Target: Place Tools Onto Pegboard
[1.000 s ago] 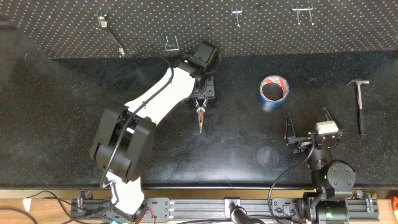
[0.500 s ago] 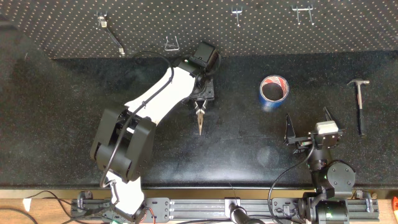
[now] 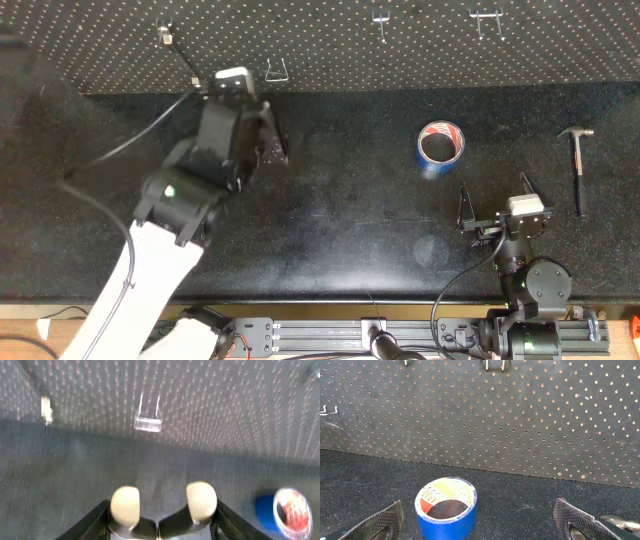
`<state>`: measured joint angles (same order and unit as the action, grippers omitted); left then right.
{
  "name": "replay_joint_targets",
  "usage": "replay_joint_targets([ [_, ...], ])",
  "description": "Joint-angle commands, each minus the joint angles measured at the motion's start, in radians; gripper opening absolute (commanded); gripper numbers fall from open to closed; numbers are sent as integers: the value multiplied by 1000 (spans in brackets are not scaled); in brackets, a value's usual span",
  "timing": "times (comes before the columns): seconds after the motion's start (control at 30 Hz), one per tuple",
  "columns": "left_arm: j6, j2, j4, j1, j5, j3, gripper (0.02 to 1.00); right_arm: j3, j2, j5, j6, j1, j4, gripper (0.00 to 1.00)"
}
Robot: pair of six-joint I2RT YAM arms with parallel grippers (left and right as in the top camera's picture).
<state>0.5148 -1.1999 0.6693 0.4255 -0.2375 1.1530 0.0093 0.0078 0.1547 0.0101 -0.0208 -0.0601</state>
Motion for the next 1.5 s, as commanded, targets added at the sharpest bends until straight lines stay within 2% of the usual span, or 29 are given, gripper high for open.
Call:
replay_joint_targets([
  [0.03, -246, -58, -360, -4, -81, -78, 27, -4, -7, -6, 11, -6, -3, 976],
  [0.2, -462, -153, -629, -6, -140, -78, 27, -3, -7, -6, 11, -6, -3, 976],
  [0.33, -472, -174, -645, -6, -228, -78, 29, -4, -7, -6, 11, -6, -3, 976],
  [0.47, -472, -186, -645, -12, -256, -78, 29, -4, -7, -6, 10, -6, -3, 976],
  [0.77, -471, -236, -790, -32, -247, -78, 29, -4, -7, -6, 11, -6, -3, 976],
  [0.87, -467, -262, -817, -33, -196, -78, 27, -4, -7, -6, 11, -6, -3, 976],
  [1.23, -391, -329, -813, -32, -142, -78, 29, -3, -7, -6, 11, -6, -3, 976],
  [1.5, -392, -345, -668, -39, -143, -78, 27, -4, -7, -6, 11, -6, -3, 976],
])
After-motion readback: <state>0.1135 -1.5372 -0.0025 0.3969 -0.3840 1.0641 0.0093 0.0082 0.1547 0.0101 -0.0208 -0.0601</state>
